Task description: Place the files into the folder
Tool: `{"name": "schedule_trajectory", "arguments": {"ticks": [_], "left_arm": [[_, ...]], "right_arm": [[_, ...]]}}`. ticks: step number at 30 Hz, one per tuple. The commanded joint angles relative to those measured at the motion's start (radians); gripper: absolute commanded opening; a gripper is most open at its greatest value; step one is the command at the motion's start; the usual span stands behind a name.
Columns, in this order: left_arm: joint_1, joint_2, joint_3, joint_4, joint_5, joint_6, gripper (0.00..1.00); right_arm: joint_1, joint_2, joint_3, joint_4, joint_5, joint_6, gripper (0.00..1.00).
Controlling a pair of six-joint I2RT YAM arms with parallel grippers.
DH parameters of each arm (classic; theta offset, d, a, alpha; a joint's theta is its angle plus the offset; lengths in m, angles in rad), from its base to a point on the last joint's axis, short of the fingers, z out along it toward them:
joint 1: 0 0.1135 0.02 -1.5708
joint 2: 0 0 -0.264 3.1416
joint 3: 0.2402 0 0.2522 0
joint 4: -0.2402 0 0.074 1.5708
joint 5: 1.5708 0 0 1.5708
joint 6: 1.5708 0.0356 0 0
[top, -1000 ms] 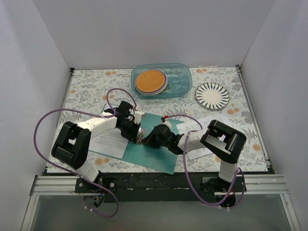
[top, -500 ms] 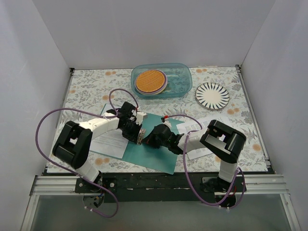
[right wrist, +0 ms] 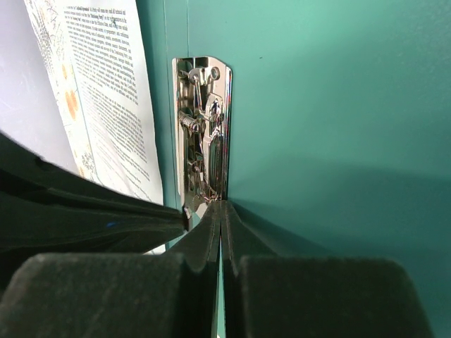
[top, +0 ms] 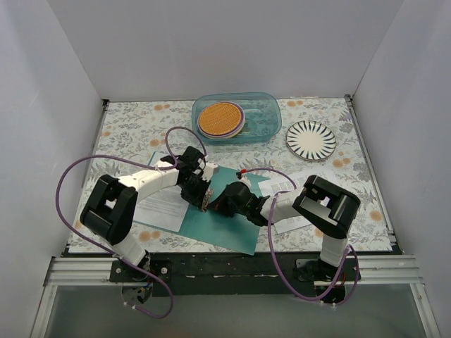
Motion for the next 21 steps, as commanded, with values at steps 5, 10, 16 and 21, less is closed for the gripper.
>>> {"name": "schedule_trajectory", "arguments": {"ticks": [5,10,16,21], "left_arm": [[-0.021,-0.076,0.226,-0.073,0.1,-0.015,0.0],[-0.018,-0.102,0.281,-0.094,0.07,-0.02,0.0],[0.078,-0.084,0.295,-0.07,-0.064,0.057,0.0],[0.135,-0.026,0.174,-0.033,-0.117,0.112,0.0]], "right_arm": [[0.01,0.15,-0.107,-0.488,-0.004,-0.082,0.01],[0.01,0.15,-0.108,-0.488,-0.006,-0.081,0.01],[0.007,0.138,-0.113,-0.491,0.002,-0.085,0.01],[-0.001,0.136,-0.099,-0.484,-0.01,-0.11,0.01]]}}
